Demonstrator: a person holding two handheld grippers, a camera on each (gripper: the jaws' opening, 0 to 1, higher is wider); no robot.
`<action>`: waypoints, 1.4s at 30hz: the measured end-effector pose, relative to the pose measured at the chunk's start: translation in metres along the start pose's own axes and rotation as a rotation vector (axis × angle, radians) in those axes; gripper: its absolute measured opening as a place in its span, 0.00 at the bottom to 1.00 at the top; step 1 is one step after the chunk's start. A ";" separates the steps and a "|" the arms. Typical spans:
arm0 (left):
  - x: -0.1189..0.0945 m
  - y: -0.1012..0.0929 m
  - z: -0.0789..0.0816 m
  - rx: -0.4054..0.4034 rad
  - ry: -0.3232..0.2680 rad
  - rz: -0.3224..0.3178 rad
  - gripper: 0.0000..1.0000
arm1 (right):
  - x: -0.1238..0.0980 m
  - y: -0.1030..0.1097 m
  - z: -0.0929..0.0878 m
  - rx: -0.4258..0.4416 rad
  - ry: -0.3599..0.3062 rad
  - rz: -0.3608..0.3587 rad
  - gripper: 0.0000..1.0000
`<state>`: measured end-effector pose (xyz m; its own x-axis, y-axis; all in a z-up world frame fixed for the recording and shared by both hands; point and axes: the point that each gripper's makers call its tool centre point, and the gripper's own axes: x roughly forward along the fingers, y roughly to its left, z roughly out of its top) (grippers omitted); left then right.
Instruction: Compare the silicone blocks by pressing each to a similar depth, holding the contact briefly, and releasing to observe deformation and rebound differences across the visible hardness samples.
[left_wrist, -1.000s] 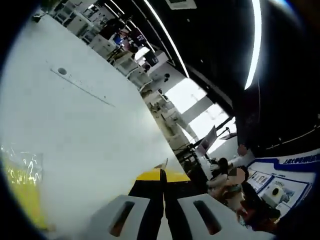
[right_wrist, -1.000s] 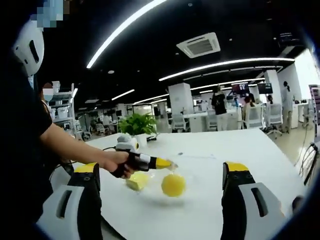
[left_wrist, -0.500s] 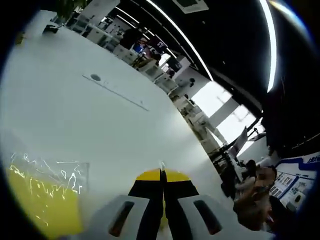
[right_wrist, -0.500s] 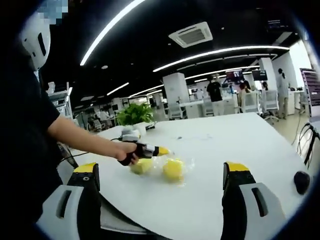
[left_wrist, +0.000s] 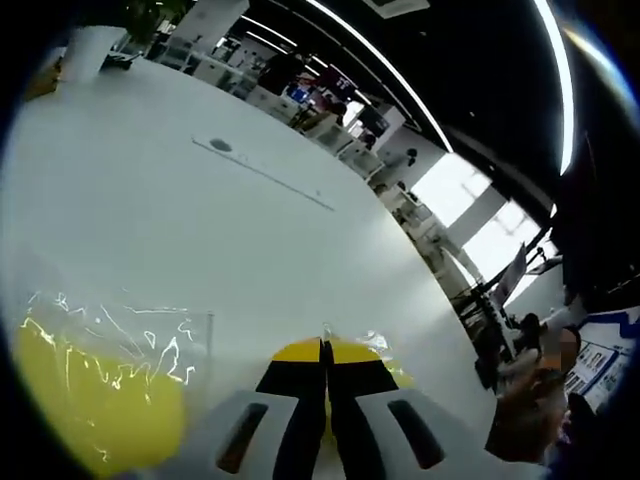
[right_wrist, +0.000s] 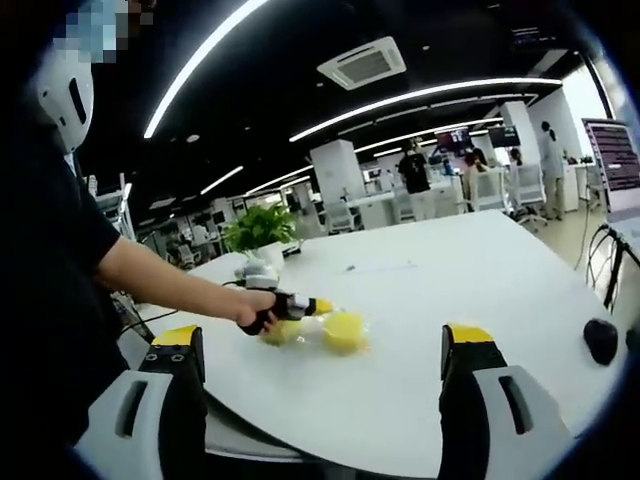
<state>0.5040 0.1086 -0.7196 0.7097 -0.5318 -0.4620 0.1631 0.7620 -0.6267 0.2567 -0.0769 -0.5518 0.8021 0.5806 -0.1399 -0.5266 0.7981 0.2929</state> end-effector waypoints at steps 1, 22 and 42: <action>0.002 -0.001 -0.001 -0.002 0.003 -0.007 0.00 | 0.001 0.001 0.001 0.009 -0.008 0.003 0.91; 0.000 0.008 -0.004 0.053 0.059 0.003 0.01 | 0.004 0.007 -0.003 -0.009 0.019 -0.008 0.90; -0.026 -0.021 0.033 0.414 0.038 -0.084 0.23 | 0.018 -0.001 -0.013 -0.058 0.070 -0.035 0.91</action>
<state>0.5050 0.1186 -0.6739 0.6579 -0.6059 -0.4473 0.4864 0.7953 -0.3619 0.2675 -0.0650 -0.5669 0.7998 0.5602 -0.2157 -0.5155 0.8251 0.2313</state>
